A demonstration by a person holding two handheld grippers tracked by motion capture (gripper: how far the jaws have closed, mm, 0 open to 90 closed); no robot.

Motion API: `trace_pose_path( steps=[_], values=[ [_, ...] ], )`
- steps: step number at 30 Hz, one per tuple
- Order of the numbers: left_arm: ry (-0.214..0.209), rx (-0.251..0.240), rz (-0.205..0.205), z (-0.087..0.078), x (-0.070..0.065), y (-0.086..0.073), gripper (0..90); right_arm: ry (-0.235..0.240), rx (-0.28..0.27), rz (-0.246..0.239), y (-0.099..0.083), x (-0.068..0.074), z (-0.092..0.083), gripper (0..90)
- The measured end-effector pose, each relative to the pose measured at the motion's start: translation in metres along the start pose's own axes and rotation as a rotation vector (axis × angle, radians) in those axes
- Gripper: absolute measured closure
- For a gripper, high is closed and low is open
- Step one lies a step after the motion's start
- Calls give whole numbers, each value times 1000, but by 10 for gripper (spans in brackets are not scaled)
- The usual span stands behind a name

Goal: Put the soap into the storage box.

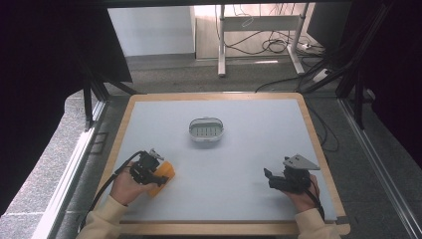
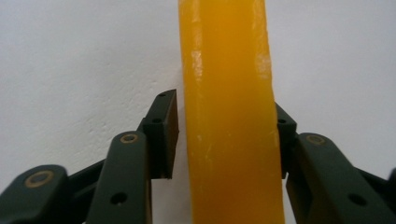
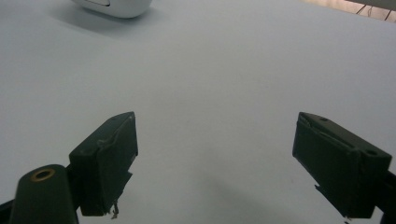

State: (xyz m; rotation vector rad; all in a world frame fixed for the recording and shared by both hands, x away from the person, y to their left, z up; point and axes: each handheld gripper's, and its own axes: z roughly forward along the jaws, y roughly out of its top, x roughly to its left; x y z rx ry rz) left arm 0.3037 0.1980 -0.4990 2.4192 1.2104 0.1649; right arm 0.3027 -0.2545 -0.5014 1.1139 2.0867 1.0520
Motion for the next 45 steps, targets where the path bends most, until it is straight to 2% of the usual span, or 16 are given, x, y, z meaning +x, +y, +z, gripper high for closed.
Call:
trace_pose_path(
  steps=[2, 8, 11, 19, 26, 45],
  values=[
    [-4, -3, -5, 0, 0, 0, 603, -5, -1, 0, 0, 0, 0, 146],
    [0, -4, -9, -1, -1, 0, 615, -6, 1, 0, 0, 0, 0, 146],
    [-11, -7, -11, -1, 0, 1, 615, -6, 2, 2, 0, 0, 0, 146],
    [-35, -72, -22, -15, 3, 1, 616, -3, 1, -1, 1, 1, -1, 146],
    [-38, -114, -7, -24, 6, 0, 617, -4, 1, 1, 0, 1, 0, 146],
    [-29, -145, 20, -37, 10, 1, 617, 1, 7, -10, 0, 2, 1, 146]
  ],
)
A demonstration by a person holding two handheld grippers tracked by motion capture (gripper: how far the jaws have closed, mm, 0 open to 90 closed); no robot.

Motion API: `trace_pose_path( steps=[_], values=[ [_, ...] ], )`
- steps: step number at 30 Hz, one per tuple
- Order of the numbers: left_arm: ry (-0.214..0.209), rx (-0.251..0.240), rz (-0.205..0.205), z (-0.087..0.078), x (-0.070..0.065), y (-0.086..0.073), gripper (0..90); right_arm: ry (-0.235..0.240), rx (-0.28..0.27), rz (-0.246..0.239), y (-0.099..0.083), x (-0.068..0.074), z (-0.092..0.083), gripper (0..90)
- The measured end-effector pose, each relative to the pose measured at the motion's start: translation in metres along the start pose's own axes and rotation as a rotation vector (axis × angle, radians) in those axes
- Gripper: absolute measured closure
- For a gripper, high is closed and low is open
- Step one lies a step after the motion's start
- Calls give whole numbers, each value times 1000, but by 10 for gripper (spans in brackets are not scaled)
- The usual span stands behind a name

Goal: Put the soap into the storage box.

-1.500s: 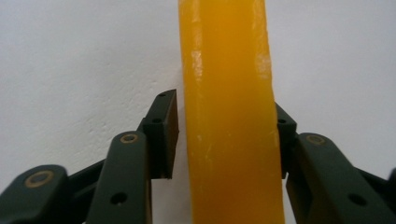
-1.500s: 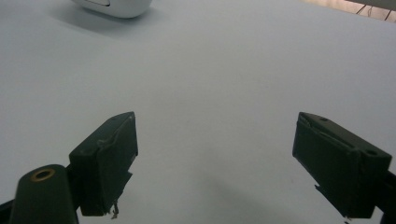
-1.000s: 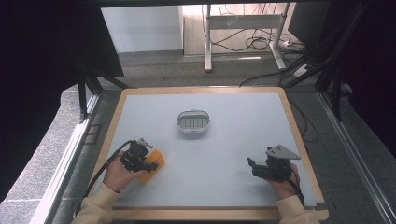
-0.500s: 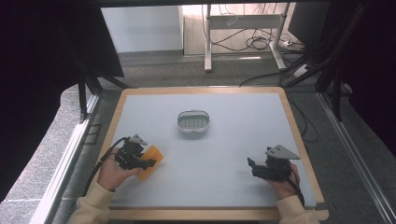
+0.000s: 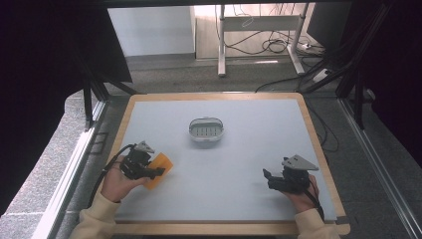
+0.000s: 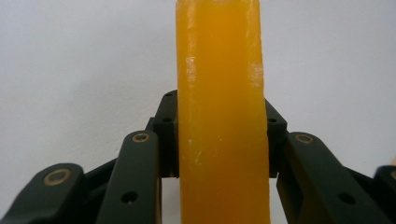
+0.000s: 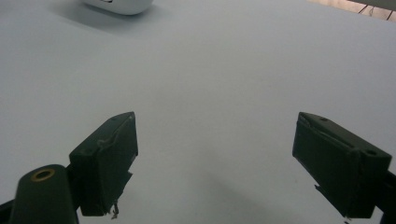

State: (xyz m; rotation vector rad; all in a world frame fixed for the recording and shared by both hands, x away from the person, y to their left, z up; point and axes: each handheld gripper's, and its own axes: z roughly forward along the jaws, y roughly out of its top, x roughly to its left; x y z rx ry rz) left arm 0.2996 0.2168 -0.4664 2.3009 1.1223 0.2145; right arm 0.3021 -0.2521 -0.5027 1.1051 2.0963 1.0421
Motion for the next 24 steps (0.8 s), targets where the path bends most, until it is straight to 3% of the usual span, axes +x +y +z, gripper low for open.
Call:
trace_pose_path(
  steps=[12, 24],
  values=[
    [5, -51, 39, -15, -4, 12, 617, 5, 0, -2, -1, 1, 0, 146],
    [-4, -60, 85, -20, -2, 31, 617, 8, 8, -1, -2, 1, 2, 146]
  ],
)
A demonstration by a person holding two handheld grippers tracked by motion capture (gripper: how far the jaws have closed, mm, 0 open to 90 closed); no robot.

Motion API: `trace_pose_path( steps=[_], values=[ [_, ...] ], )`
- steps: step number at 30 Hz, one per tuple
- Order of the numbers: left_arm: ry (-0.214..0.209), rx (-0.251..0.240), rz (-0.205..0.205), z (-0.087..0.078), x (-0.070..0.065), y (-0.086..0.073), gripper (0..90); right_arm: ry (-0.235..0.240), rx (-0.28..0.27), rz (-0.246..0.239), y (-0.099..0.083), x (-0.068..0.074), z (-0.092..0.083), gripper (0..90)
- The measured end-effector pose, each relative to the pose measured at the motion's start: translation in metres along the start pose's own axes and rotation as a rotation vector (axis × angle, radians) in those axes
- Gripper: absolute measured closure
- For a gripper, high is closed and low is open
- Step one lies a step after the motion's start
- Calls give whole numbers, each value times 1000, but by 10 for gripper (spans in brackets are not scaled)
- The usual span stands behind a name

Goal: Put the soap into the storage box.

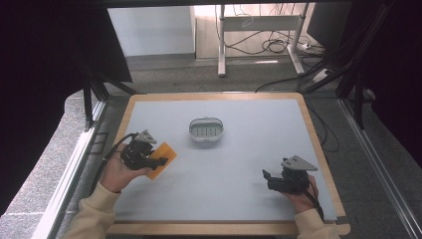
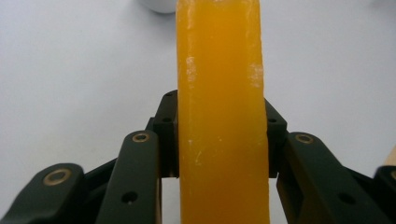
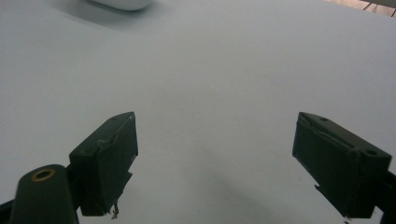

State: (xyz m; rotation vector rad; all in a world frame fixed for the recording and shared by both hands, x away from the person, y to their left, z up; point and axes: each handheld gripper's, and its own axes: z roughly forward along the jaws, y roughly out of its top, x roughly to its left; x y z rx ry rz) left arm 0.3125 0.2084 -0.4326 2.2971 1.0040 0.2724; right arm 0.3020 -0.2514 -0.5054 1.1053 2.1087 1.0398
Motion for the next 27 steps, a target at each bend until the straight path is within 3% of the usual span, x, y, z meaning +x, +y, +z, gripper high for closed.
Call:
trace_pose_path(
  steps=[6, 9, 12, 19, 27],
  values=[
    [-7, -15, 17, 1, 5, 10, 617, 0, 3, 0, 0, 0, 0, 146],
    [-12, -22, 46, 2, 7, 16, 617, 0, 2, 1, 0, 0, 0, 147],
    [3, -11, 64, 2, 6, 21, 617, -3, 3, -1, 0, 0, 0, 147],
    [-9, -7, 72, 3, 6, 29, 617, -3, 2, 1, 0, -1, 0, 147],
    [-26, 0, 113, 5, 5, 40, 617, -1, 6, -1, 0, -1, 0, 147]
  ],
)
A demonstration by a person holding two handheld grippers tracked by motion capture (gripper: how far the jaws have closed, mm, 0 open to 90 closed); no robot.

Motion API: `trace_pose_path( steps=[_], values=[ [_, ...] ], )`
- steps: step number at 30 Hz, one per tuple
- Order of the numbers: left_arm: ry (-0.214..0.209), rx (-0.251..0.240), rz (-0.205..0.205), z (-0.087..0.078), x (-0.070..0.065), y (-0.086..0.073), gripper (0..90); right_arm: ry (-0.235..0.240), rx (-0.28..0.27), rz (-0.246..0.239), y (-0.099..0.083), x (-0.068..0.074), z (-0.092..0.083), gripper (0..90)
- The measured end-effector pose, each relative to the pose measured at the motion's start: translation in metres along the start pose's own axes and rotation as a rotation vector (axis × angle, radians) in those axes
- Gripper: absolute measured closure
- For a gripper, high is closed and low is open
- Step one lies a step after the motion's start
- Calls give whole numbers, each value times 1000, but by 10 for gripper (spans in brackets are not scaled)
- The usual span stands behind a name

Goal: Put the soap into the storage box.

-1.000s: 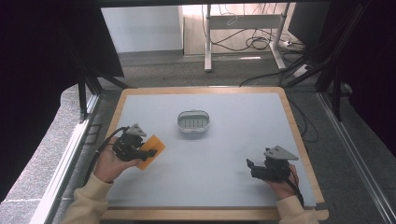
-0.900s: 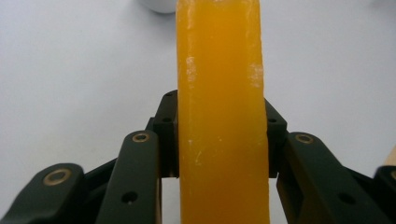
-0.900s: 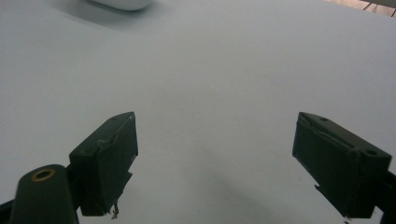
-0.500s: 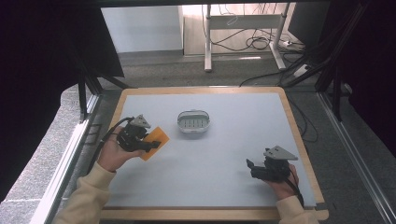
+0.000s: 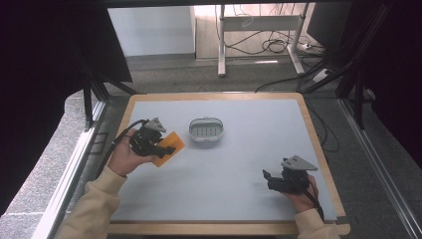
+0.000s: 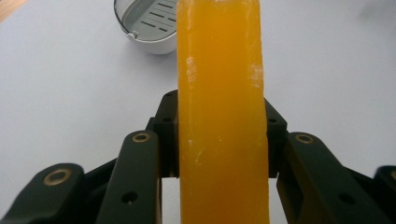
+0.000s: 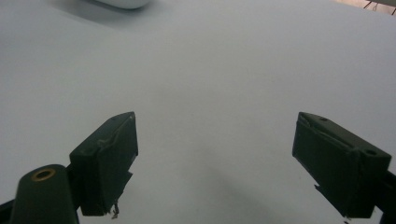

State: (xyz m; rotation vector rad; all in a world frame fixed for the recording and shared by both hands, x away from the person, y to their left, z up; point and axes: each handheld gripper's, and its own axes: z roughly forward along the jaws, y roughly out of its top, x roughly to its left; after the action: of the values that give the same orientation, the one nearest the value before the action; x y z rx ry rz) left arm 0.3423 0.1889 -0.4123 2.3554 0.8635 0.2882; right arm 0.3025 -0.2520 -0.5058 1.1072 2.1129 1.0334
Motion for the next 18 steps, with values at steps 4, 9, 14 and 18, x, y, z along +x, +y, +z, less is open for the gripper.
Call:
trace_pose_path(
  steps=[4, 9, 14, 18],
  values=[
    [-3, 7, 21, 1, 1, 8, 617, -5, -3, 7, 0, -1, 0, 147],
    [-11, 11, 34, 4, 4, 17, 617, -6, 0, 2, 0, -1, 0, 147],
    [-1, 24, 63, 5, 7, 30, 617, -3, 3, -1, -1, -1, 1, 147],
    [7, 25, 75, 5, 10, 37, 617, -4, 4, -1, -1, -1, 1, 147]
  ],
)
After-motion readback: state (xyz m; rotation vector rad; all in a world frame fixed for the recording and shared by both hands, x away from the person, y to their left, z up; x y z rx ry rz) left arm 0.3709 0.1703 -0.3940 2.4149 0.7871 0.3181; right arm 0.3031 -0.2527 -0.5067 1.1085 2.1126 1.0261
